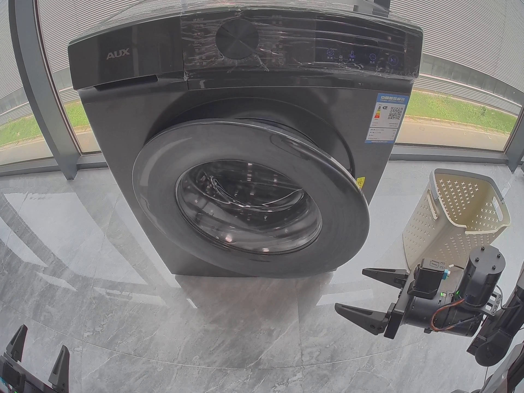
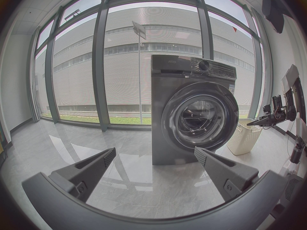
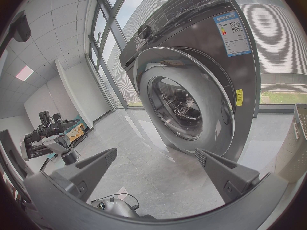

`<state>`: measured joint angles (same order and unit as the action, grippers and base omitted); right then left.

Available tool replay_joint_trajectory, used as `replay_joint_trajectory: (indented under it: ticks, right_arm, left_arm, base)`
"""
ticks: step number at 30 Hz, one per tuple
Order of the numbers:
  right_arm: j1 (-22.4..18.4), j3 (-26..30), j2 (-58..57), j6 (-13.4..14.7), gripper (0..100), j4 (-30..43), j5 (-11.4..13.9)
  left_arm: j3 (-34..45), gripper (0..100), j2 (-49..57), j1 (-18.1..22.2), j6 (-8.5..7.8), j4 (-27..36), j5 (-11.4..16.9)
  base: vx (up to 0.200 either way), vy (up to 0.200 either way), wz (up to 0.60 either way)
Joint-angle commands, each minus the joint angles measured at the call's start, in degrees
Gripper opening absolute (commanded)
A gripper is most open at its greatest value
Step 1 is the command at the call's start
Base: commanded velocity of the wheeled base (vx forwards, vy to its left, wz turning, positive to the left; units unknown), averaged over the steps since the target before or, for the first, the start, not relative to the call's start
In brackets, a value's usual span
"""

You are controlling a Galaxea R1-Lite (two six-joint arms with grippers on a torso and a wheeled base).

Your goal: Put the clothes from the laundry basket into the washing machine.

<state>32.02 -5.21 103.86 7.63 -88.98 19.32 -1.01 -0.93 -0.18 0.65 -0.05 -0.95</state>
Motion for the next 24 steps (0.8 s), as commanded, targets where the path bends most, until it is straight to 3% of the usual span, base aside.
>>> replay_joint_trajectory:
  ticks: [1,6,18,24]
  right_arm:
    - [0.1,-0.3,-0.1,0.0,100,-0.4,0.0]
    - [-0.1,-0.3,-0.1,-0.1,100,-0.4,0.0]
    - [0.1,0.1,-0.1,0.1,100,-0.4,0.0]
    - [-0.4,-0.4,-0.2,0.0,100,-0.5,0.0]
  left_arm:
    - [1.0,100,0.9,0.0,0.06,0.0,0.0]
    - [1.0,100,0.9,0.0,-0.56,0.0,0.0]
    - [1.0,100,0.9,0.0,-0.38,0.0,0.1]
    - [1.0,100,0.9,0.0,-0.03,0.0,0.0]
  base:
    - [0.0,0.2,0.0]
    - [0.0,0.2,0.0]
    - [0.0,0.0,0.0]
    - [0.2,0.0,0.0]
